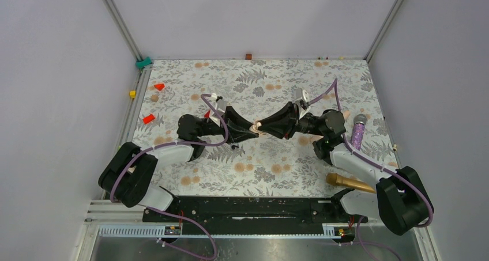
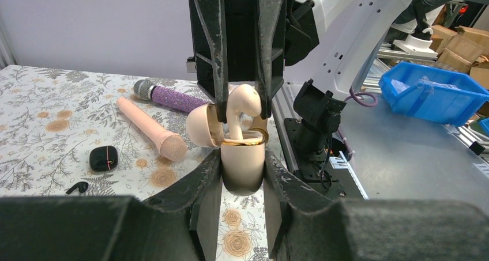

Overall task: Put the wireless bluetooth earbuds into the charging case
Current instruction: Place the earbud in the charging case.

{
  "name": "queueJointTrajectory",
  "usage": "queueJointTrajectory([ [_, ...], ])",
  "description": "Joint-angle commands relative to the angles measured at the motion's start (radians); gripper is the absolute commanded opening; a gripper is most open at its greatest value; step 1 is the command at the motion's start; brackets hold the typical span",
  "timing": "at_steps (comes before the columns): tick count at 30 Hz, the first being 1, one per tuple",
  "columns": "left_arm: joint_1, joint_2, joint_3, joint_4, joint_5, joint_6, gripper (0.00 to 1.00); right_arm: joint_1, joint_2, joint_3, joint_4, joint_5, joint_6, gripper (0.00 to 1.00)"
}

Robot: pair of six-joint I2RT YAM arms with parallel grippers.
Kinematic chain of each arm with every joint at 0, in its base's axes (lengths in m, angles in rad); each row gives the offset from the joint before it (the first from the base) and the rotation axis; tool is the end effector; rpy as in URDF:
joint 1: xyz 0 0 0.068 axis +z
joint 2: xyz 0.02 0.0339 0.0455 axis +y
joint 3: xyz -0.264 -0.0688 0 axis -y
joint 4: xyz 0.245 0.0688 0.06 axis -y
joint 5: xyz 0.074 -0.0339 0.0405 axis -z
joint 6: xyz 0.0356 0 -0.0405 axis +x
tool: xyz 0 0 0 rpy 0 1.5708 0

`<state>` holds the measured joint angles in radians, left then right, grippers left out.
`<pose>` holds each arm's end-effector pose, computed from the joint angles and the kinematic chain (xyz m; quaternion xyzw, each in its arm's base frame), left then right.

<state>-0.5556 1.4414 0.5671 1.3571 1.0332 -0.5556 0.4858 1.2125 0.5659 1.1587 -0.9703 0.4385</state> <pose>0.2140 -0.1688 0.2687 0.4226 0.4500 -0.6096 0.4972 0.1995 0.1386 0.3071 -0.4130 0.4371 0.5512 0.5784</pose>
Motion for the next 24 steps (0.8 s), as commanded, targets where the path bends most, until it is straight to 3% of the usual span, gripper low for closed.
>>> queueJointTrajectory([
  [1, -0.006, -0.036, 0.001, 0.093, 0.032, 0.023, 0.00, 0.022, -0.015, 0.000, -0.003, -0.016, -0.040, 0.26],
  [24, -0.006, -0.065, 0.024, 0.108, 0.065, -0.044, 0.02, 0.040, -0.003, 0.066, -0.058, -0.023, -0.023, 0.41],
])
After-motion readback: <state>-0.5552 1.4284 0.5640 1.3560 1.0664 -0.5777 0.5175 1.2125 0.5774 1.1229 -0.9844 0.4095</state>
